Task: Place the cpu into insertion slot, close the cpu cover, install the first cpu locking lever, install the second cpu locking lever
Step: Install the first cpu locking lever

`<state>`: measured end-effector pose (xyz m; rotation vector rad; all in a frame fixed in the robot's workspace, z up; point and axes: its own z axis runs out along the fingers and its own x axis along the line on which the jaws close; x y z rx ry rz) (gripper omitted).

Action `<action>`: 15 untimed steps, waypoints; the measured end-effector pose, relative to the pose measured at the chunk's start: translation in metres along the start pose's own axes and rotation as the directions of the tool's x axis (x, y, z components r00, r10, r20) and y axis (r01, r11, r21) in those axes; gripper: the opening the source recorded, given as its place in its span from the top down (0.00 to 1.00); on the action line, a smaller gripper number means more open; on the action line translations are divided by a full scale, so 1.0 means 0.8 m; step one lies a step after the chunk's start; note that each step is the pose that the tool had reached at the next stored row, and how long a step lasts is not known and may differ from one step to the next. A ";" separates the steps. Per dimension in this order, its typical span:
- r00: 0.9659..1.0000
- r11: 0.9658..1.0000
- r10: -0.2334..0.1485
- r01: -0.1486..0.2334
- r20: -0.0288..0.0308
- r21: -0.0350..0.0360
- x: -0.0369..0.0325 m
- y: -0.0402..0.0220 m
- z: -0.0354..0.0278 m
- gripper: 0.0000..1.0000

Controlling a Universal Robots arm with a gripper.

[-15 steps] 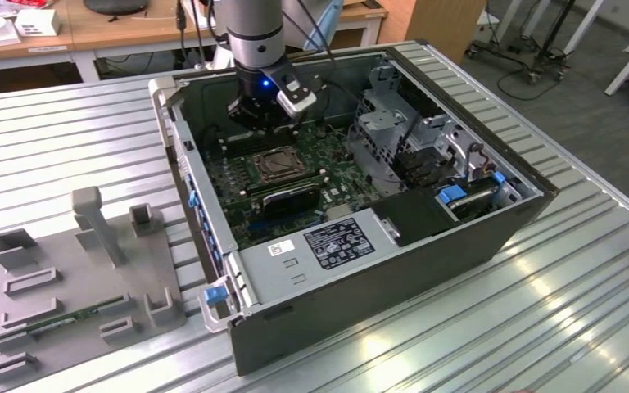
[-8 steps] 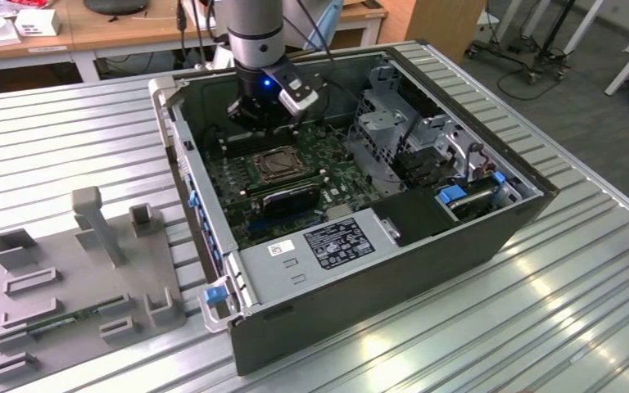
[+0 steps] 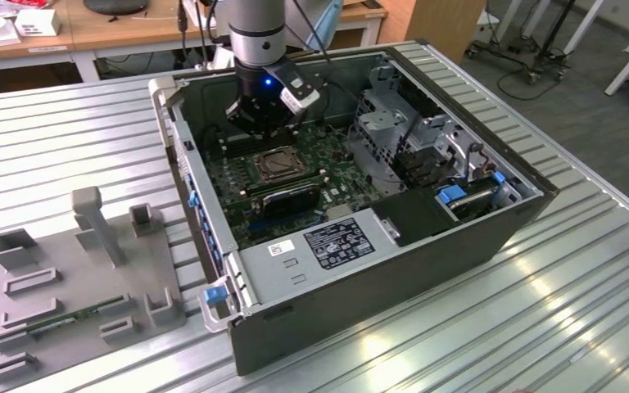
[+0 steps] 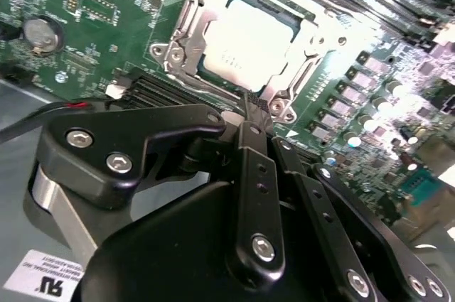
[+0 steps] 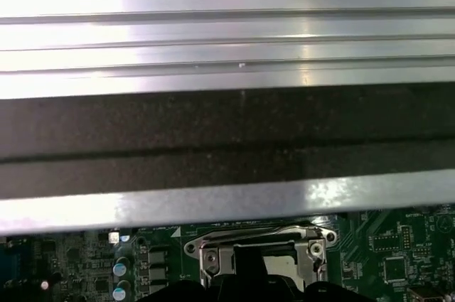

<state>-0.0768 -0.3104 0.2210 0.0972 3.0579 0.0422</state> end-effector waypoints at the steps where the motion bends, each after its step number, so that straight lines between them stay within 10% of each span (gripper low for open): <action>1: 1.000 1.000 0.000 0.000 -0.001 0.000 0.0000 0.0000 0.0000 0.89; 15: 1.000 1.000 -0.001 0.001 -0.002 0.001 -0.0086 -0.0032 0.0005 0.89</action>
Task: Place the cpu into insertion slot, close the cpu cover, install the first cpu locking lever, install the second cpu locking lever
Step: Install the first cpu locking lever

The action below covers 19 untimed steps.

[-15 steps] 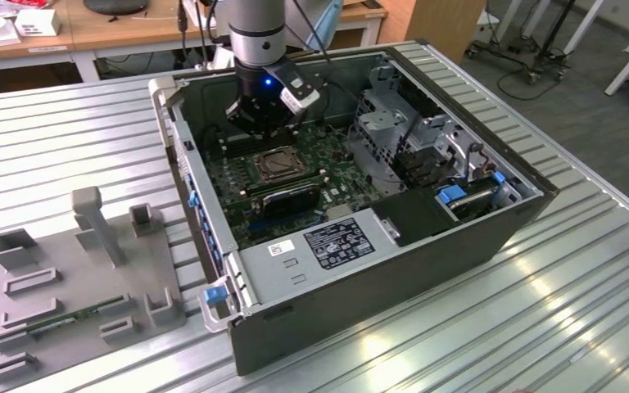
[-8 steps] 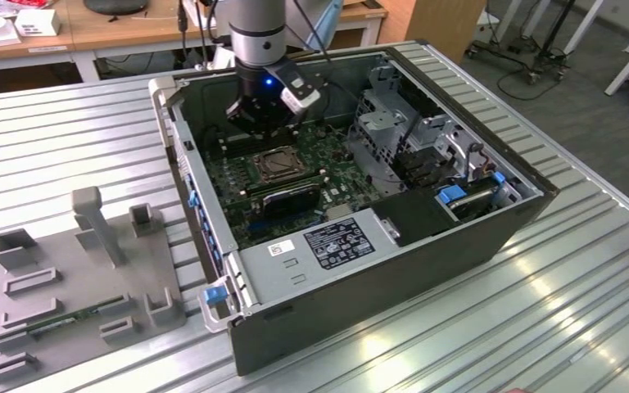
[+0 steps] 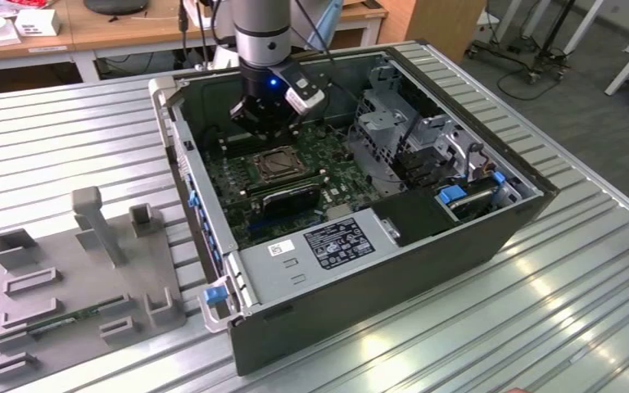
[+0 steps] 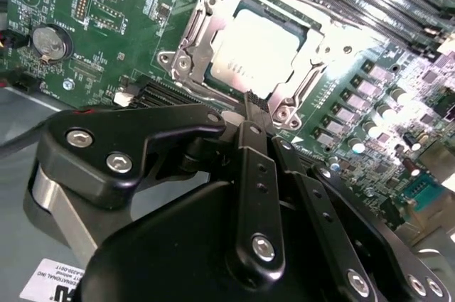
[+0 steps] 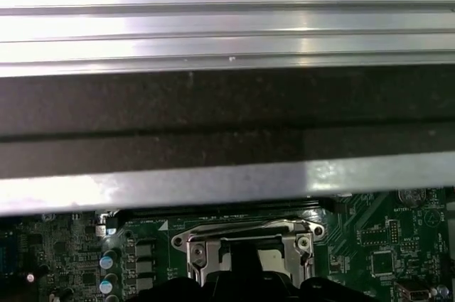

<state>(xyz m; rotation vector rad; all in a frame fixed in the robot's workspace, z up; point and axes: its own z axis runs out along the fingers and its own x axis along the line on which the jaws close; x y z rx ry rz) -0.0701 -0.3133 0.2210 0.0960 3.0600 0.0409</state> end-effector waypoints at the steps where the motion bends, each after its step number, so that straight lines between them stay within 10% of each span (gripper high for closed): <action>1: 1.000 1.000 0.000 0.000 0.000 0.000 -0.0001 -0.0017 -0.0001 0.89; 19: 1.000 1.000 0.000 0.000 0.000 0.000 -0.0013 -0.0202 -0.0007 0.89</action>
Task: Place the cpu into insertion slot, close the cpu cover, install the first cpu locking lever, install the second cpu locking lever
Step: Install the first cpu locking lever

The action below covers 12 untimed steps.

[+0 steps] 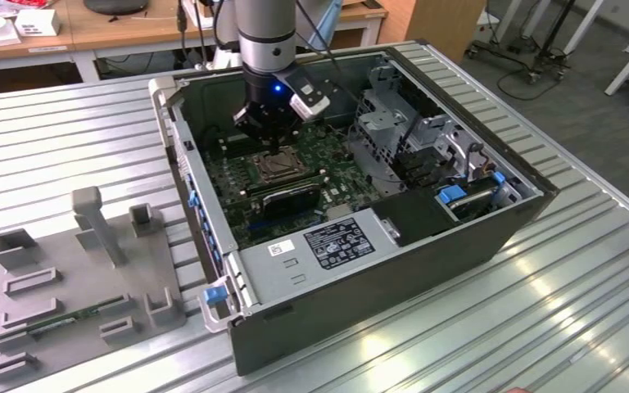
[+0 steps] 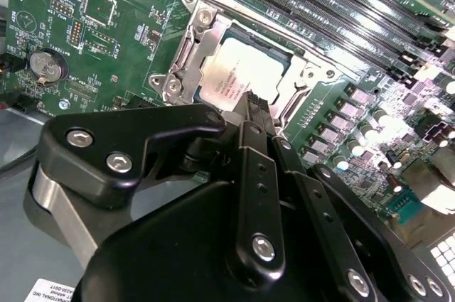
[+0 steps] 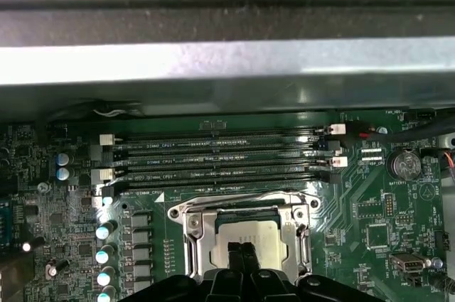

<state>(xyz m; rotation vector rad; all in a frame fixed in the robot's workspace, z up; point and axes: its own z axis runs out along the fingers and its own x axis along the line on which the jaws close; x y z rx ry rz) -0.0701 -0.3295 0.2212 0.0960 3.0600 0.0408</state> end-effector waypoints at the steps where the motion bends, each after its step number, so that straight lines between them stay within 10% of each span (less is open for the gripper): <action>1: 1.000 1.000 0.000 0.000 0.000 0.000 0.0000 0.0000 -0.0007 0.89; 12: 1.000 1.000 0.000 0.000 0.000 0.000 -0.0006 0.0003 -0.0073 0.89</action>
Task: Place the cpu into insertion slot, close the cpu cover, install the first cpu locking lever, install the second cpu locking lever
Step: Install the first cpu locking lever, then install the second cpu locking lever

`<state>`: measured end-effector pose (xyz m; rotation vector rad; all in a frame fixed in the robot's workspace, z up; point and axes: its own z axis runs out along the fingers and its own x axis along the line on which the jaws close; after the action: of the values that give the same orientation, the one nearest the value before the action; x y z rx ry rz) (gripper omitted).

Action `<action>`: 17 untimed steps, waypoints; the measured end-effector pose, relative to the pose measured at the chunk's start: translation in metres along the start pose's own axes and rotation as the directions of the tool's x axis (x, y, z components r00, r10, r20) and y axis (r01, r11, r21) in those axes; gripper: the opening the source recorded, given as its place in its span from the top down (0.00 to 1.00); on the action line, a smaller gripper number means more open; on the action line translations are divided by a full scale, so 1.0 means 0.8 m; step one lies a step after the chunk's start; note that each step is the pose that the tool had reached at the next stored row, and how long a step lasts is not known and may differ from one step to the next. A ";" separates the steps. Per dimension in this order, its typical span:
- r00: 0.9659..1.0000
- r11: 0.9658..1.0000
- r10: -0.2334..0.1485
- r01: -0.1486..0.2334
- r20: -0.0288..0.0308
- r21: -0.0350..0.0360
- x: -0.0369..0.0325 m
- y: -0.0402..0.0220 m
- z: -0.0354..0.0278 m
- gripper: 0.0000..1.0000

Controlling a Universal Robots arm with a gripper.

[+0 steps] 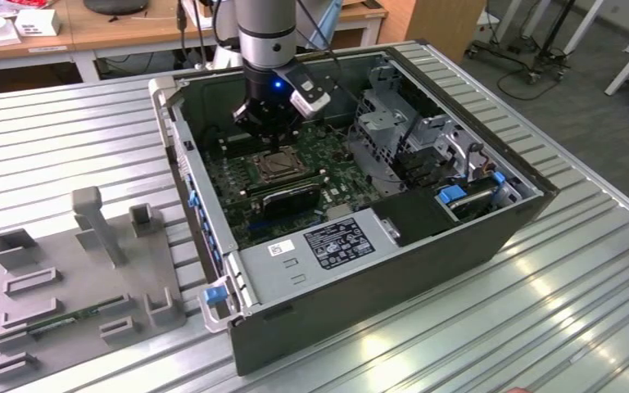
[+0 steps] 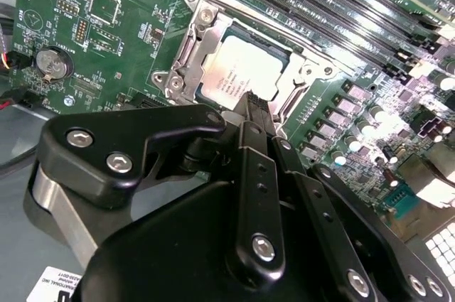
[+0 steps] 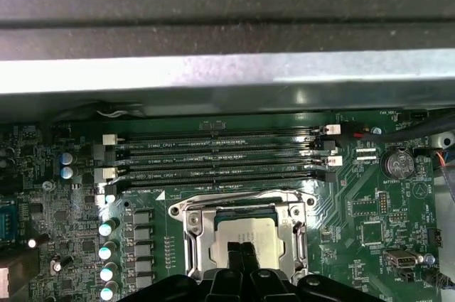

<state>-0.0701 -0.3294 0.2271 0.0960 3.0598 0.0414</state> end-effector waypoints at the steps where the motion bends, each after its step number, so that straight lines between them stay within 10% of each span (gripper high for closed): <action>1: 1.000 1.000 0.000 0.000 0.000 0.000 0.0000 0.0000 -0.0001 0.89; 17: 1.000 1.000 0.000 0.000 -0.001 0.000 -0.0180 -0.0103 0.0009 0.89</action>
<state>-0.0562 -0.3385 0.2272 0.0960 3.0607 0.0409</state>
